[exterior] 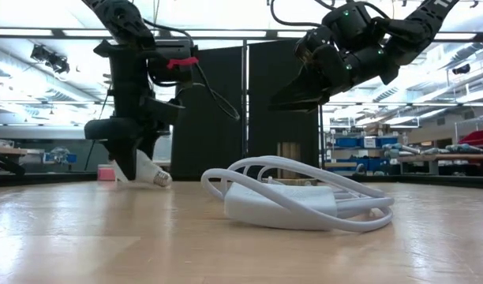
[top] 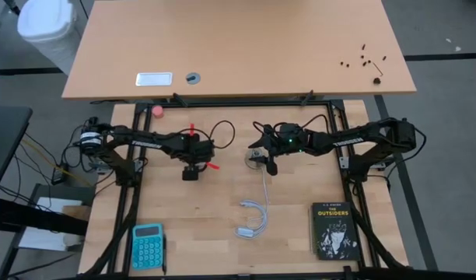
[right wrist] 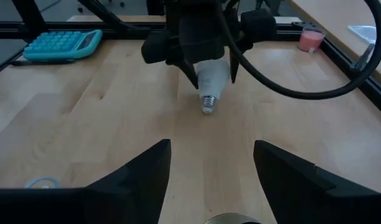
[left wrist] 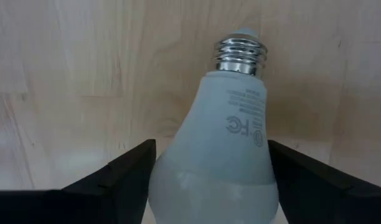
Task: Screw lightbulb
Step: Insert the white lightbulb into the silver lamp
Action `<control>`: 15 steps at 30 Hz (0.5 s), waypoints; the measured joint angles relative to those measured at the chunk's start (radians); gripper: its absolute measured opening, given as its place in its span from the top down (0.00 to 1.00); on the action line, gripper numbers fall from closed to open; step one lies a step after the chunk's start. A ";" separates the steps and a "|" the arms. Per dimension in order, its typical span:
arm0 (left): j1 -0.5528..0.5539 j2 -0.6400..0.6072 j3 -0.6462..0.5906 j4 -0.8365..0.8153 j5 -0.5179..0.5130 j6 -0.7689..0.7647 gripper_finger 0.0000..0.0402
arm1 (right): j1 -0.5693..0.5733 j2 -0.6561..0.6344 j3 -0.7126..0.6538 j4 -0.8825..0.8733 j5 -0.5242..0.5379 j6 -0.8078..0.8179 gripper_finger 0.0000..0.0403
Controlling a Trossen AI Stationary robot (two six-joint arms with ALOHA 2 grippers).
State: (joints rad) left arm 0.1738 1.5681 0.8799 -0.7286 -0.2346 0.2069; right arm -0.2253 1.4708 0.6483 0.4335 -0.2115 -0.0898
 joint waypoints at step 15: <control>-0.067 0.000 0.178 -0.004 -0.066 0.042 0.31 | -0.072 -0.035 0.059 -0.206 -0.017 0.051 0.40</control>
State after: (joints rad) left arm 0.1064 1.5681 1.0583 -0.7328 -0.3001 0.2488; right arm -0.2971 1.4358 0.7073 0.2276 -0.2282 -0.0391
